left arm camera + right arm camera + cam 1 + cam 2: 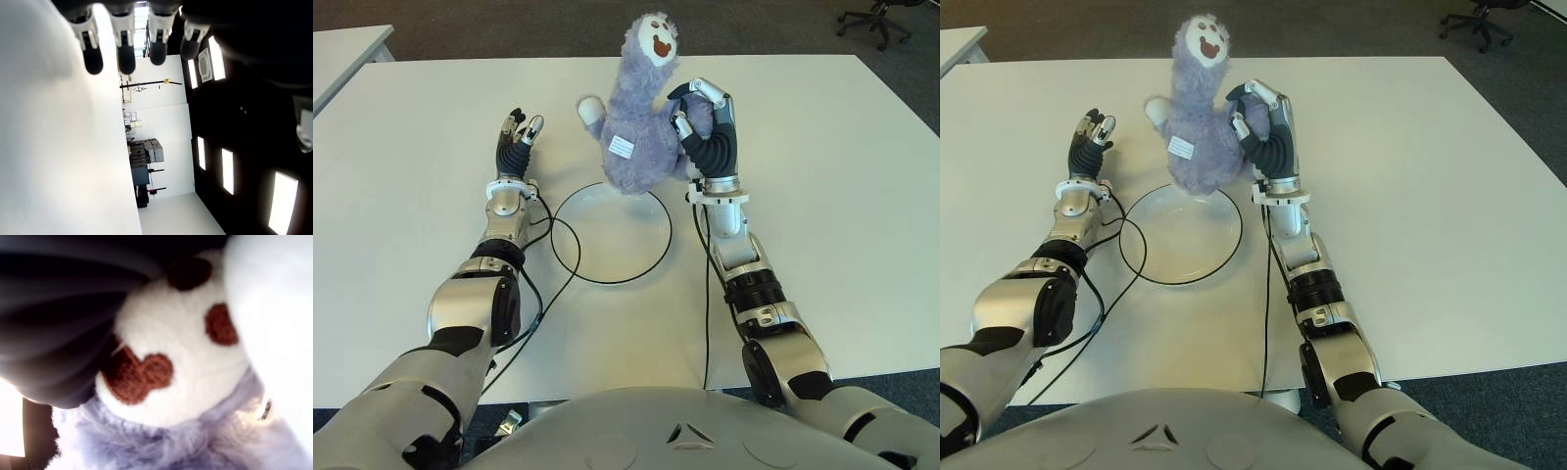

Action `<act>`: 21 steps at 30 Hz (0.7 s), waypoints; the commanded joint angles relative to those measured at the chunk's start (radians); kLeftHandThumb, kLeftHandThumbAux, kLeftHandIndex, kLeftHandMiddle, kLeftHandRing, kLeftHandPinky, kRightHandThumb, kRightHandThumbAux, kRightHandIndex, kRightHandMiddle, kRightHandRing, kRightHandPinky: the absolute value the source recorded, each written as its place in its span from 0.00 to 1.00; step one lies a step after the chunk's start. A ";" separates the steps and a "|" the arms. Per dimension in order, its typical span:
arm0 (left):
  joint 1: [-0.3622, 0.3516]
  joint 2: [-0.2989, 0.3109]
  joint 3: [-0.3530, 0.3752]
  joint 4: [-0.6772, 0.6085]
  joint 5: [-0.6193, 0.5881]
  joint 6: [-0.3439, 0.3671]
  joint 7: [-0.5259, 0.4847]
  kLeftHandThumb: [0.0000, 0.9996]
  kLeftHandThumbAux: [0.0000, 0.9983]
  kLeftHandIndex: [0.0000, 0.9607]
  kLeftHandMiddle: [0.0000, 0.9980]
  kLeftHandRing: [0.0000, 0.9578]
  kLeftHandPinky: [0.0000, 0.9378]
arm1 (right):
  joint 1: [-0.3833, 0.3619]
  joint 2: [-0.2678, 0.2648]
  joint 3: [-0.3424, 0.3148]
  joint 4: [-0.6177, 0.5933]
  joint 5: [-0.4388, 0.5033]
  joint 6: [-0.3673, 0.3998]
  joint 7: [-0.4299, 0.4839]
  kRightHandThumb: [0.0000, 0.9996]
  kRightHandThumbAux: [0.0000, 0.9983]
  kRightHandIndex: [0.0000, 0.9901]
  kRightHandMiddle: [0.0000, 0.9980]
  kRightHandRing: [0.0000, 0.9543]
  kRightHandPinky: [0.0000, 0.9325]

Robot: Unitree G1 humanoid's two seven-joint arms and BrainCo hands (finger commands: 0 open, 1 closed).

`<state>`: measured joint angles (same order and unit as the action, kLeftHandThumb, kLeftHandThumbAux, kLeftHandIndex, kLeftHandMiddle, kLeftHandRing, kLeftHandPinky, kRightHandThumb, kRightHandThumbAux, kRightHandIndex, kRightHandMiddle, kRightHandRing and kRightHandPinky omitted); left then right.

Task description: Put the doll into the plate.

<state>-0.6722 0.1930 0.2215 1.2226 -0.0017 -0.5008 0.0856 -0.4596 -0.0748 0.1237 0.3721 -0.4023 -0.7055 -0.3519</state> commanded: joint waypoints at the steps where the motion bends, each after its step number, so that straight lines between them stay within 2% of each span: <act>1: 0.091 -0.043 0.001 0.059 -0.008 0.042 -0.003 0.00 0.39 0.00 0.10 0.12 0.15 | 0.022 0.008 0.007 -0.018 0.012 -0.002 0.016 0.73 0.71 0.44 0.82 0.88 0.92; 6: 0.092 -0.043 0.001 0.060 -0.008 0.040 -0.007 0.00 0.39 0.00 0.09 0.11 0.12 | 0.029 0.011 0.011 -0.023 0.009 -0.002 0.022 0.73 0.71 0.44 0.82 0.88 0.91; 11: 0.092 -0.043 0.004 0.059 -0.011 0.038 -0.010 0.00 0.39 0.00 0.08 0.11 0.16 | 0.040 0.018 0.020 -0.022 0.006 -0.006 0.025 0.73 0.71 0.44 0.82 0.88 0.92; 21: 0.090 -0.044 0.008 0.061 -0.013 0.042 -0.006 0.00 0.39 0.00 0.09 0.12 0.16 | 0.063 0.034 0.046 -0.018 -0.025 -0.005 0.018 0.72 0.71 0.44 0.83 0.89 0.92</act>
<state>-0.6710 0.1895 0.2255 1.2227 -0.0027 -0.5086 0.0853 -0.4183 -0.0529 0.1557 0.3544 -0.4243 -0.7056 -0.3348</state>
